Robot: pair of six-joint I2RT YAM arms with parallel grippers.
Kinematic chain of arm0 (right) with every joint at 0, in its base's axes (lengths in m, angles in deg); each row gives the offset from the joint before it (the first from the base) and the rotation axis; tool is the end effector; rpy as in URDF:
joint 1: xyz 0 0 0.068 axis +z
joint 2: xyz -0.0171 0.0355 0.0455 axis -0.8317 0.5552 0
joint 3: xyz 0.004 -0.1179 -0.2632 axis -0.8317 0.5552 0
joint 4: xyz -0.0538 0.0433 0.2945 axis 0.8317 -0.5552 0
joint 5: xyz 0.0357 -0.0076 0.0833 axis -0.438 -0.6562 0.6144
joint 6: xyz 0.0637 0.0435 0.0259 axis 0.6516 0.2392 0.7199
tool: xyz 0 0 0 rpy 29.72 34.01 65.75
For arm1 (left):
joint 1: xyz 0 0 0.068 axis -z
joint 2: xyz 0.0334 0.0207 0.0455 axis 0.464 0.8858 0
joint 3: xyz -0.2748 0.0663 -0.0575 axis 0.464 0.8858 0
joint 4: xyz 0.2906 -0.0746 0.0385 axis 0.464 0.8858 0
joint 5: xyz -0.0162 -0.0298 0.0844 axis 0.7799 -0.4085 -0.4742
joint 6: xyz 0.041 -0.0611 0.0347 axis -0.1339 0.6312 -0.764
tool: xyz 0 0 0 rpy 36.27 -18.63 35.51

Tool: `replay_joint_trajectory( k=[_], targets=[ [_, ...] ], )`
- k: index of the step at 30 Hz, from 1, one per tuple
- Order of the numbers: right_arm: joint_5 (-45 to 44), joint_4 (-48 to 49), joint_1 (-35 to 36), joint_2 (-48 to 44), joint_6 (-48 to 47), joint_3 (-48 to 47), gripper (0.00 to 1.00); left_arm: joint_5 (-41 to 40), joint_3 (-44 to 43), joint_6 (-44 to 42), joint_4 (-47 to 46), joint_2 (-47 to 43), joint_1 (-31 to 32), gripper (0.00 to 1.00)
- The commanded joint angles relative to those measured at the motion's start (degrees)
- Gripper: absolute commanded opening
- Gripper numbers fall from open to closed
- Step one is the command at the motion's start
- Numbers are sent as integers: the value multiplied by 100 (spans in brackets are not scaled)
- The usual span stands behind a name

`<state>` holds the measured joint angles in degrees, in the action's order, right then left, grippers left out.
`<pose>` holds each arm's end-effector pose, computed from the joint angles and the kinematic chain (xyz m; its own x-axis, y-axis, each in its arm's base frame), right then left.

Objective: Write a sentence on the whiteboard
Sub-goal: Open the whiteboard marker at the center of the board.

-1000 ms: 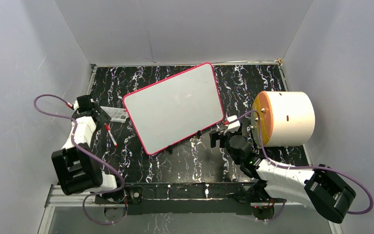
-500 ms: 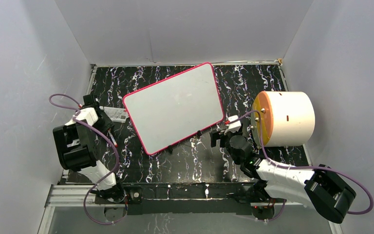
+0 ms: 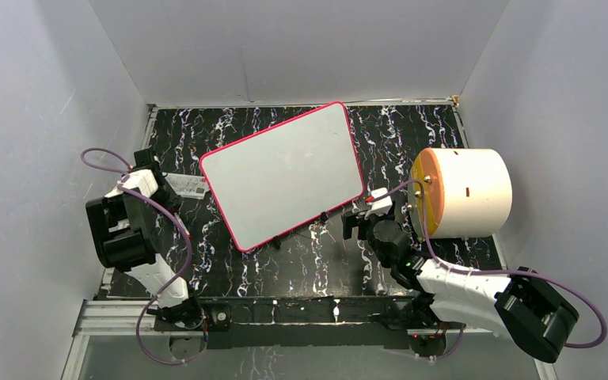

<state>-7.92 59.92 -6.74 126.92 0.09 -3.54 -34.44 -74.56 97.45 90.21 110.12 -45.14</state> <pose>0.1848 0.1590 0.1547 -0.1729 -0.0054 -0.9849 -0.2841 0.9577 0.0446 0.3640 0.1206 0.1224 -0.6871 -0.5820 -0.4349 -0.6122 0.7861 -0.0847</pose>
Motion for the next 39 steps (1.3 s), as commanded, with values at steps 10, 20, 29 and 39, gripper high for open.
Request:
replay_joint_trajectory(
  k=[10,20,29,39],
  targets=[
    [-64,694,27,-232,248,212,99,598,187,212,221,-603,1,0],
    [802,-176,25,-757,14,-153,99,827,63,897,228,-2223,5,0],
    [1539,-963,23,-1525,-346,-727,99,774,-751,1383,350,-3559,1,0],
    [2177,-1088,23,-1733,-408,-1399,99,1792,-2222,1782,690,-3672,338,0]
  ],
)
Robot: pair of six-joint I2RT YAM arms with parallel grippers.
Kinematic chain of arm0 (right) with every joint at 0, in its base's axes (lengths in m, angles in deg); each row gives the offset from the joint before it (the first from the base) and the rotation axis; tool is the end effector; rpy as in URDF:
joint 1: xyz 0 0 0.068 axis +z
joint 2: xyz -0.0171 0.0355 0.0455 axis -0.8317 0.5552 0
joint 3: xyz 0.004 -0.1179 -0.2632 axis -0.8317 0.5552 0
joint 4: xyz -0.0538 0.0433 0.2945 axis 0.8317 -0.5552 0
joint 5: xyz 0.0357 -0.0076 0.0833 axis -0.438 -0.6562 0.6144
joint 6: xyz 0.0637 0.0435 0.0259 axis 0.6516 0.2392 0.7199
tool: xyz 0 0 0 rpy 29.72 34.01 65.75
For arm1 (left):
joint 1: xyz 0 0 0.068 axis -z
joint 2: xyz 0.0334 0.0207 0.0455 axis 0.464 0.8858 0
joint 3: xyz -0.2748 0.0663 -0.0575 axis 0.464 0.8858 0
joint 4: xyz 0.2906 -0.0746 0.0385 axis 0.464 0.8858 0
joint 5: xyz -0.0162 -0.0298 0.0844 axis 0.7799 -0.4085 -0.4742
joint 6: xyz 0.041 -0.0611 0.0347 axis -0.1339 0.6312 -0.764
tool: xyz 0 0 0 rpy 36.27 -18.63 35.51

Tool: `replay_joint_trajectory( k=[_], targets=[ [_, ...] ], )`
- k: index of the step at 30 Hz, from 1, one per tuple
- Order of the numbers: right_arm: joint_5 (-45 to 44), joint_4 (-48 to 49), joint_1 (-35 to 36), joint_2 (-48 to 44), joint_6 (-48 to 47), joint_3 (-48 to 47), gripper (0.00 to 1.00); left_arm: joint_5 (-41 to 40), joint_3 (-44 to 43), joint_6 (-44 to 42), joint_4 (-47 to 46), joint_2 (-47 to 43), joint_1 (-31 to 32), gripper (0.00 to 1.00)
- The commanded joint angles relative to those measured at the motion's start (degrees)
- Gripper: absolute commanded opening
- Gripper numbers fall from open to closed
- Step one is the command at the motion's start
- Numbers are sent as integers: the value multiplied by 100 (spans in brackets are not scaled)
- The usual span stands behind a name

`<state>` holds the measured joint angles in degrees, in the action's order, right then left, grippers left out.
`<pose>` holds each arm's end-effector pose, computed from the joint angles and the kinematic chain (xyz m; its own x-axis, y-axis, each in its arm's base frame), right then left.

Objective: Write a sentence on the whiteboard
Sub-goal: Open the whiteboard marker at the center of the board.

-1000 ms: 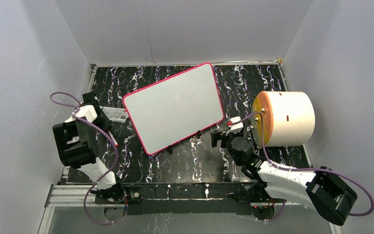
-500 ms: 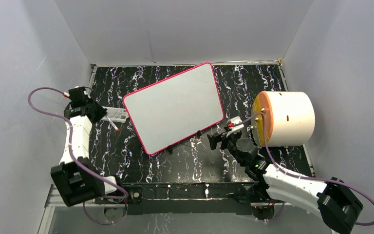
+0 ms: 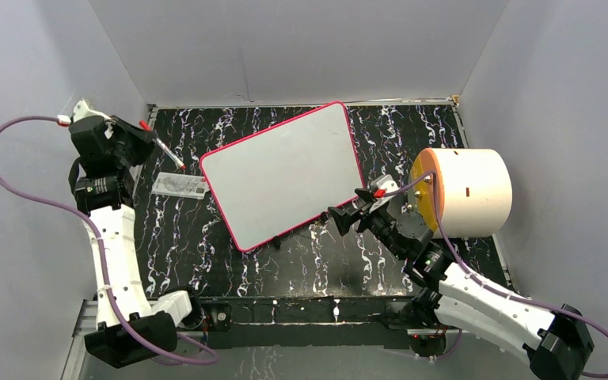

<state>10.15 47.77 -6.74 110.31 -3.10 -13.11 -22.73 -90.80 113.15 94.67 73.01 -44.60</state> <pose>0.1688 0.1717 0.2583 -0.0258 0.1130 -0.9933 -0.5817 0.8064 0.1069 0.2802 0.0762 0.4471 -0.0987 -0.6423 -0.7601 -0.2897 0.7492 -0.5956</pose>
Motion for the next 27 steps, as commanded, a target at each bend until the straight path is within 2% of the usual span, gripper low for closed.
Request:
replay_joint_trajectory(
  k=[1,7,12,23,27],
  targets=[
    [426,159,21,-58,-71,-504,99,709,-686,245,253,72,407,0],
    [766,450,22,68,14,-761,99,1319,-751,633,153,139,1016,0],
    [988,1063,28,393,-178,-796,99,1666,-54,1311,-623,38,1448,0],
    [1149,2468,29,1060,350,-983,99,469,837,2164,-1887,-170,3269,0],
    [989,2591,24,1337,643,-1204,99,-92,1100,2351,-2253,-171,3820,0]
  ],
)
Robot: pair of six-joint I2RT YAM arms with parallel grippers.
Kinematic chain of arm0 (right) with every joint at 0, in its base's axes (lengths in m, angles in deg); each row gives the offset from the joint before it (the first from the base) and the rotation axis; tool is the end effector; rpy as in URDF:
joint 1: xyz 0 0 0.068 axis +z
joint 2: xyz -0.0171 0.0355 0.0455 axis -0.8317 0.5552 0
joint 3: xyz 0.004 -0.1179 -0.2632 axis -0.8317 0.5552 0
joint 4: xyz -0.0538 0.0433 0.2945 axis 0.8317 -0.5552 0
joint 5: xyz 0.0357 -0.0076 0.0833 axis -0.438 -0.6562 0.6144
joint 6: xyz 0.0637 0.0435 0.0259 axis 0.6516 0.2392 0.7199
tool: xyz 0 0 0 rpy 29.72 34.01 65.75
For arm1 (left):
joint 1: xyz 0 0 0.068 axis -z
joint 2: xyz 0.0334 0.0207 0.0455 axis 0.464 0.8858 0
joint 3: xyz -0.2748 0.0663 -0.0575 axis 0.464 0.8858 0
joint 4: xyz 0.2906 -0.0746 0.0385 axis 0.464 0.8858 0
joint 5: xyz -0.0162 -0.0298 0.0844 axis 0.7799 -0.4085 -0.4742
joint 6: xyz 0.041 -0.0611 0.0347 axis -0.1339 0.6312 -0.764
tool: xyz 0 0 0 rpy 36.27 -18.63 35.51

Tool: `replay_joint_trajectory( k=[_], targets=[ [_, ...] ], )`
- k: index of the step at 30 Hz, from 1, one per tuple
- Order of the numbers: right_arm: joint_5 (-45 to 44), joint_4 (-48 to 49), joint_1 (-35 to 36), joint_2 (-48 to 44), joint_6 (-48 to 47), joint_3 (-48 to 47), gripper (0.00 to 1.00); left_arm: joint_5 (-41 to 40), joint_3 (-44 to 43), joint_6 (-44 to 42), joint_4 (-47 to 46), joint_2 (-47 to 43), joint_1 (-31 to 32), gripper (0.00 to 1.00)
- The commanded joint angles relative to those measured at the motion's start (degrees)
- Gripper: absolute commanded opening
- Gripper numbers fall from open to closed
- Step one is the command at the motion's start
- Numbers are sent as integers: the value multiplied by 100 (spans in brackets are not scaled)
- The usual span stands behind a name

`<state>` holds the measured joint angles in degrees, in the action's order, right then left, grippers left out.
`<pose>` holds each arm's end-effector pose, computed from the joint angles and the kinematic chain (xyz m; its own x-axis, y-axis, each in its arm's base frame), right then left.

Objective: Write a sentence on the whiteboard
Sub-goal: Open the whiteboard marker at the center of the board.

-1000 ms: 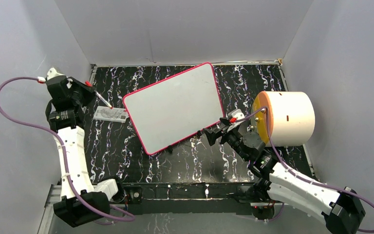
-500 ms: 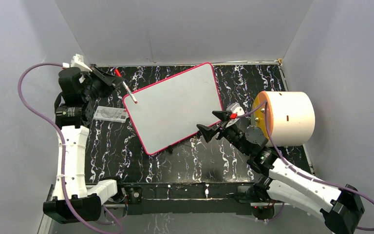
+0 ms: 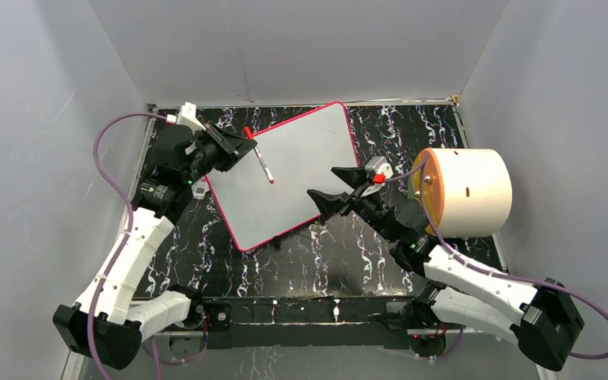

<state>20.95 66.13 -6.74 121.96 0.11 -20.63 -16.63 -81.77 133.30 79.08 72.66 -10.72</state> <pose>0.1803 0.2054 0.3122 0.0766 0.3227 -0.9434 -0.7452 0.6471 0.1609 0.2889 -0.1049 0.4218 -0.4918 -0.6972 -0.5215 0.1623 0.5151 -0.8416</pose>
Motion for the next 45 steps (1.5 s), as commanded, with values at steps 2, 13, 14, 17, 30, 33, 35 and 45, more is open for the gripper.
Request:
replay_joint_trajectory(
  k=[2,13,14,17,30,33,35,45],
  targets=[
    [-120,771,25,331,432,-601,99,-858,334,413,-989,-123,668,0],
    [-198,1843,21,1091,1023,-778,92,-2085,867,1022,-2062,24,1727,0],
    [-206,1929,21,1142,1042,-784,91,-2203,896,1063,-2141,38,1819,0],
    [-245,2197,23,1263,1133,-769,88,-2500,997,1179,-2325,123,2040,0],
    [-549,2691,23,1672,1405,-713,68,-3020,1228,1565,-2872,258,2536,0],
    [-637,2719,25,1706,1410,-682,64,-3039,1286,1695,-2980,267,2555,0],
    [-645,2723,27,1727,1414,-681,61,-3040,1278,1763,-2982,285,2568,0],
    [-723,2711,24,1799,1439,-626,51,-3123,1307,1959,-3031,314,2629,0]
  ],
)
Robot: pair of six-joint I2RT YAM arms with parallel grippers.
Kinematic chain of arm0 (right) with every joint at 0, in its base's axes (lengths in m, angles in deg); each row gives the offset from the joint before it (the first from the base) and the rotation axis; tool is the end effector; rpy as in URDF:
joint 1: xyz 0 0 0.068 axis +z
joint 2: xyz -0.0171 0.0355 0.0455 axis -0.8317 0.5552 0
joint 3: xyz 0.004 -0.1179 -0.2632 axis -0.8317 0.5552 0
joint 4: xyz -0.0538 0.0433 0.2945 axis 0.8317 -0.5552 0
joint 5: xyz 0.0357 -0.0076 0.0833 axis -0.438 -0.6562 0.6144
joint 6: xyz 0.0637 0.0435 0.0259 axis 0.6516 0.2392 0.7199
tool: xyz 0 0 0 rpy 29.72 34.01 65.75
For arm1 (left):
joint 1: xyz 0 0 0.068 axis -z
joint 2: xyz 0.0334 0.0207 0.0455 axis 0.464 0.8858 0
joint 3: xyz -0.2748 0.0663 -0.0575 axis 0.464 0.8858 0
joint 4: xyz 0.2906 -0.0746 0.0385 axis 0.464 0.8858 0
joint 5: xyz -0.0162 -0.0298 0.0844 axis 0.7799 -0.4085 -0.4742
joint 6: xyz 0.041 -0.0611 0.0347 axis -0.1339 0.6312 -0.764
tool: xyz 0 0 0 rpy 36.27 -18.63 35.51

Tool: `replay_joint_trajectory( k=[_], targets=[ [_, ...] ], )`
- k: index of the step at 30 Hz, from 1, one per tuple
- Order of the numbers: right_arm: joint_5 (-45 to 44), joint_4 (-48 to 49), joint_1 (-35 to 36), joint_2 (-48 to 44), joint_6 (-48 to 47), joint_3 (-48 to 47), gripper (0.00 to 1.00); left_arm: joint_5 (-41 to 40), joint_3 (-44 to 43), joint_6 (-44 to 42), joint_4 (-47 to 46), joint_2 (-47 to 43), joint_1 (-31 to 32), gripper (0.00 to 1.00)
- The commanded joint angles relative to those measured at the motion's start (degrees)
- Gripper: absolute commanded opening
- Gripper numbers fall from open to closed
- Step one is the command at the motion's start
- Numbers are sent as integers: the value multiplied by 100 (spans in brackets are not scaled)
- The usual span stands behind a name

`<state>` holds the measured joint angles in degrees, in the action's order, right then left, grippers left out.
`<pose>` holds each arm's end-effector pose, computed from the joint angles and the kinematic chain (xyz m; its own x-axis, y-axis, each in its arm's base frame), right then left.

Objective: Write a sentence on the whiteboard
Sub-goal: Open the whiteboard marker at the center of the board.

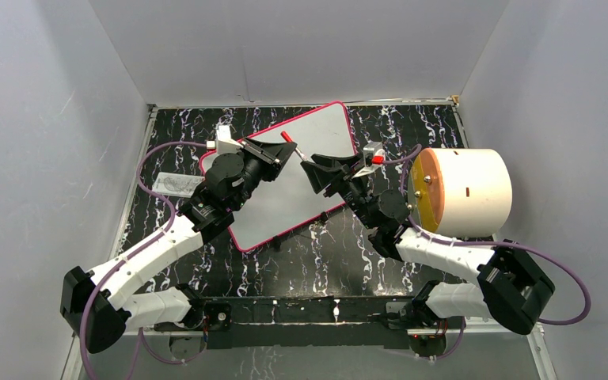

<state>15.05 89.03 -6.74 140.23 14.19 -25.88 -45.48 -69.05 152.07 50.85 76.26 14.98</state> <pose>0.2157 0.2358 0.3148 0.0140 0.6057 -0.7956 -0.7214 0.5571 0.4115 0.2595 -0.2131 0.3767 -0.4264 -0.8721 -0.2403 0.1618 0.1878 -0.9688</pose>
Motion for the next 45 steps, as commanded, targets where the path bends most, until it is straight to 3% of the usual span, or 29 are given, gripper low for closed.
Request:
replay_joint_trajectory(
  k=[1,10,16,17,21,29,31,36,45],
  targets=[
    [-157,422,26,-39,33,-91,49,-234,35,96,-205,-32,61,0],
    [-170,476,28,-15,-60,-98,28,-214,93,313,-259,-2,87,0],
    [-42,598,23,-77,-183,-7,1,-127,153,333,-158,25,89,0],
    [-27,593,21,-112,-208,23,0,-135,181,286,-100,-4,88,0],
    [196,247,27,-386,-373,137,0,-259,270,-113,320,-247,87,22],
    [738,-1886,27,-1231,-540,45,0,-306,294,-2345,1052,-936,88,71],
    [784,-2600,22,-1440,-669,-81,0,-192,228,-3091,1237,-1061,87,77],
    [892,-4283,26,-1816,-1061,-502,0,349,68,-5002,1692,-1399,87,81],
    [1790,-6285,21,-2069,-1830,-1389,0,2309,318,-8036,2150,-1824,92,86]
  ],
)
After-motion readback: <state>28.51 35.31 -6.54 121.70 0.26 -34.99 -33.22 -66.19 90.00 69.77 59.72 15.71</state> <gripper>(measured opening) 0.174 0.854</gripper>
